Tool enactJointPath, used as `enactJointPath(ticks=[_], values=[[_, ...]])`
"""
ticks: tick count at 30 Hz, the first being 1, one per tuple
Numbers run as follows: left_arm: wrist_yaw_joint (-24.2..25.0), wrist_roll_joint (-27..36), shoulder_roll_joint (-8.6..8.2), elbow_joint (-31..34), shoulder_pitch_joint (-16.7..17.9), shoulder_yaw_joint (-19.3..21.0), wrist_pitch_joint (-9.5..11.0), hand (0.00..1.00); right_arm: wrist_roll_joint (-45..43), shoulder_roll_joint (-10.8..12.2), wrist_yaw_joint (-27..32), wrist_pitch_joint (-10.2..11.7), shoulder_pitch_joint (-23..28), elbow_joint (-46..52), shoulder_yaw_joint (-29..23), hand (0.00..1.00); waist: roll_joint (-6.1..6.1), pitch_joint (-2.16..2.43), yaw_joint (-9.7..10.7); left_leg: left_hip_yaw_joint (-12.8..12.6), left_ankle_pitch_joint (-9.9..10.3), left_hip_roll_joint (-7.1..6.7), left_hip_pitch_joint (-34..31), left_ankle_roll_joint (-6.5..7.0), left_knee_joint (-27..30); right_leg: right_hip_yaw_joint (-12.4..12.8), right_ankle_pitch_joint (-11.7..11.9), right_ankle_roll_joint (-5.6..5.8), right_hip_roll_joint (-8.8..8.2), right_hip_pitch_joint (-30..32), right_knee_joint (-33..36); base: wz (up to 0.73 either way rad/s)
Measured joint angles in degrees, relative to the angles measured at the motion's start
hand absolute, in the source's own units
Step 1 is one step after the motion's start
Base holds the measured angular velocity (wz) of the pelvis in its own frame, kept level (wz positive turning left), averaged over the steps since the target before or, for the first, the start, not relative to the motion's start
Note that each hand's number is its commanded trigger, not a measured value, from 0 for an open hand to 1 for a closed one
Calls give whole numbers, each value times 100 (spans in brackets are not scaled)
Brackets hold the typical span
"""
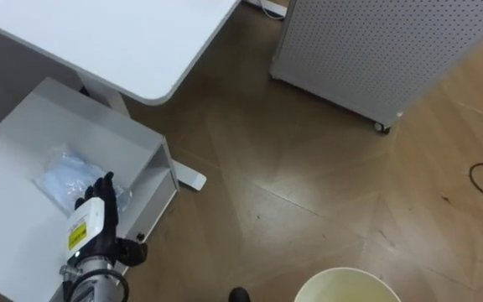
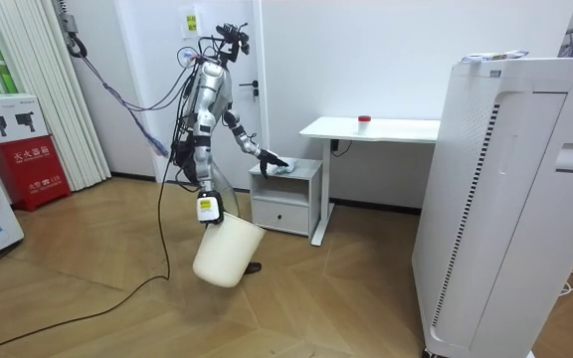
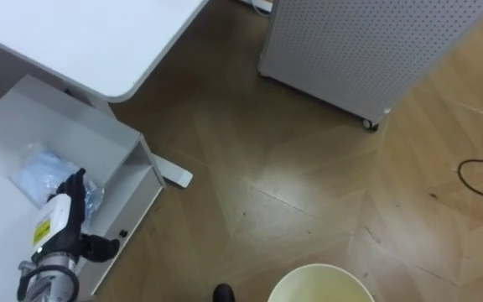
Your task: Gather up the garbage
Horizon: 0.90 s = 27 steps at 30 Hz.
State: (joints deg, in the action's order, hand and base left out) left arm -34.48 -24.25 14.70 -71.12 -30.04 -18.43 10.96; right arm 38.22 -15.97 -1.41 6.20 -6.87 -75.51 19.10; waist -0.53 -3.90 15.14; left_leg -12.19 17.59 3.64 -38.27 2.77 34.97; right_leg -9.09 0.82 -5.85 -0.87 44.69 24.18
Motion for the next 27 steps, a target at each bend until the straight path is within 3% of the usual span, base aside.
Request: enactJointPath(ticks=[3, 7, 13, 14, 15, 17, 21, 24, 27], values=[[162, -296, 10, -98, -129, -10, -163, 0, -31, -13, 0, -21, 0, 23, 1, 100, -11, -8, -6, -15, 23, -11, -141, 21, 111, 76, -55, 6, -45, 210, 210, 0], [170, -504, 26, -216, -198, -34, -393, 0, -31, -20, -4, -231, 22, 47, -1, 100, -34, -29, 32, -57, 106, -12, -342, 7, 323, 133, -116, 31, -72, 449, 455, -3], [147, -581, 60, -499, -313, -35, -572, 0, -30, -38, 9, -494, 134, 41, -3, 100, -49, -31, 46, 16, 128, -22, -545, 34, 483, 132, -101, 17, -60, 596, 501, -1], [147, -581, 66, -513, -314, -35, -583, 13, -30, -37, 10, -517, 139, 41, -2, 100, -50, -30, 44, 19, 128, -27, -550, 34, 483, 133, -99, 10, -60, 602, 499, -6], [143, -579, 77, -538, -314, -33, -596, 58, -29, -37, 23, -556, 144, 45, -2, 100, -52, -28, 41, 20, 128, -31, -564, 34, 486, 134, -105, -13, -59, 617, 499, -4], [131, -579, 80, -539, -319, -31, -617, 76, -29, -26, 82, -615, 147, 47, -2, 100, -51, -27, 46, 36, 128, -32, -605, 34, 501, 134, -106, -29, -53, 651, 499, 0], [-129, -595, 181, -519, -363, -35, -617, 78, -30, -23, 169, -659, 146, 52, 106, 100, -47, -11, 15, 196, 165, -27, -706, 14, 676, 94, -120, -62, 4, 668, 567, 0], [-156, -596, 348, -524, -392, -30, -620, 100, -35, -23, 217, -663, 146, 54, 107, 100, -48, 28, -2, 222, 162, -40, -709, 12, 684, 94, -106, -71, 6, 665, 563, 0], [-148, -631, 463, -530, -412, -32, -702, 100, -68, -20, 221, -700, 154, 50, 106, 100, -38, 77, 21, 245, 147, -39, -702, -13, 695, 83, -69, -52, 11, 642, 551, 0]])
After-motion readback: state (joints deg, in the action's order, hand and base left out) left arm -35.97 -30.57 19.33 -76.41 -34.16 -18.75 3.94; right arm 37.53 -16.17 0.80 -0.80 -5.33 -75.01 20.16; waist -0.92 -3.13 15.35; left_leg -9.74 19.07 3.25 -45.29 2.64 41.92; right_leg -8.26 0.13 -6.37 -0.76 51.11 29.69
